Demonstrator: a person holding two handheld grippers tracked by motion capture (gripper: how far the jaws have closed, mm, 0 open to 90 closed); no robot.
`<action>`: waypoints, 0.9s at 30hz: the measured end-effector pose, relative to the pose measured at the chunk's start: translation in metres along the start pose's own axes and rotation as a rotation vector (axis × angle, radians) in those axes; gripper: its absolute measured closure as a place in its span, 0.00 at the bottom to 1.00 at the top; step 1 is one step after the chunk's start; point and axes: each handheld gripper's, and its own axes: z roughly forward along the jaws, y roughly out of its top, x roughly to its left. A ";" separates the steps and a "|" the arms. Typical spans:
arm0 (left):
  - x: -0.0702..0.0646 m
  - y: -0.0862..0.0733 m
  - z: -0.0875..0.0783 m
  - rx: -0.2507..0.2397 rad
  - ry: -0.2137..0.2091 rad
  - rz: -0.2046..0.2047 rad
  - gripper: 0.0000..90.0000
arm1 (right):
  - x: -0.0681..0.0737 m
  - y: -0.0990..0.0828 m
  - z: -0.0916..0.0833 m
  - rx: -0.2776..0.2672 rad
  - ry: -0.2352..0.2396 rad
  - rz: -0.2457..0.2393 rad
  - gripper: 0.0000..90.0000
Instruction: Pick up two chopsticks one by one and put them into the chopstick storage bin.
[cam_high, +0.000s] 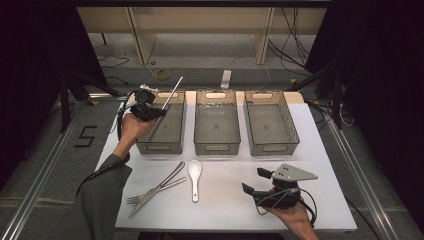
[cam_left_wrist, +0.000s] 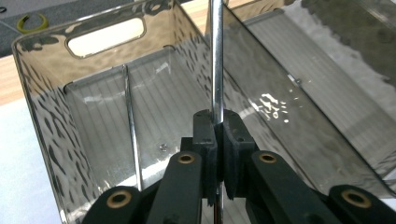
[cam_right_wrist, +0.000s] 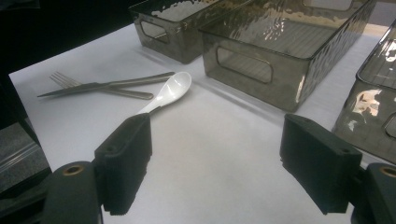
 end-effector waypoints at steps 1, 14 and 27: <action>0.001 -0.001 0.002 0.004 0.004 -0.003 0.95 | 0.000 0.000 0.000 0.001 0.001 0.000 0.29; 0.011 -0.010 0.016 0.026 0.025 -0.045 0.94 | 0.000 -0.001 0.000 0.011 0.009 -0.004 0.29; 0.011 -0.017 0.028 0.061 0.017 -0.057 0.94 | 0.001 -0.001 0.000 0.014 0.015 -0.001 0.29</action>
